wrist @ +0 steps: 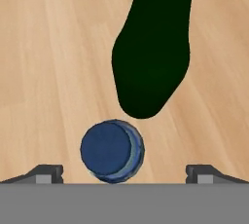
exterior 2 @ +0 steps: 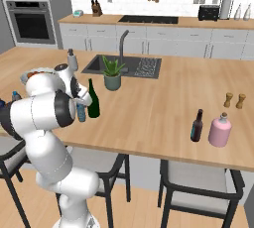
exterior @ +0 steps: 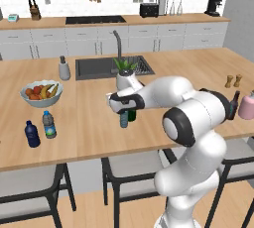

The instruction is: Move the plastic bottles in the middle to the plastics group, and the glass bottles in the middle to the glass group.

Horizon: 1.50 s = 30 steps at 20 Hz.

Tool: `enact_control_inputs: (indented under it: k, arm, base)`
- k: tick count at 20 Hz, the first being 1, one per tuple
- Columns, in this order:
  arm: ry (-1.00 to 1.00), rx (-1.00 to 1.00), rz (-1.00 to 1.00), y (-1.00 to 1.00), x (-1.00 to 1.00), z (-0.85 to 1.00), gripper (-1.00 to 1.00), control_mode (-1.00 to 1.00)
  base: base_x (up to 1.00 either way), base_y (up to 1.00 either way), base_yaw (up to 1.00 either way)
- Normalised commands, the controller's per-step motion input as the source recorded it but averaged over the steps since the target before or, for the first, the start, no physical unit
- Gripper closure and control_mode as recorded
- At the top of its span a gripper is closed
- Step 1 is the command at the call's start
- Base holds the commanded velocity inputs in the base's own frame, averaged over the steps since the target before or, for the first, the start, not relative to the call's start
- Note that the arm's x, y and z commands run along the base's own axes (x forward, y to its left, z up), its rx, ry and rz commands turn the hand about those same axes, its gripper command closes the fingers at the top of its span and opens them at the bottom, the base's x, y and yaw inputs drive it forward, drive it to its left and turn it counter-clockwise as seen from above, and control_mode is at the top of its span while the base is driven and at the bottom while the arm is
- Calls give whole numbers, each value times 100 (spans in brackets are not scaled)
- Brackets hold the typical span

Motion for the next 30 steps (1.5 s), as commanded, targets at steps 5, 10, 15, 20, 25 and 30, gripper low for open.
enact_control_inputs:
  k: [5,10,15,20,25,30]
  arm:
    - [0,0,0,0,8,-8,-100,-100]
    - [0,0,0,0,7,-15,-100,-100]
    - [0,0,0,0,10,-17,-100,-100]
    - [0,0,0,0,1,-9,-100,-100]
    - [-9,1,0,0,-8,0,-100,-100]
    - [-11,0,0,0,-7,-6,-100,-100]
  base:
    - [0,0,0]
    - [0,0,0]
    - [0,0,0]
    - [0,0,0]
    - [0,0,0]
    - [0,0,0]
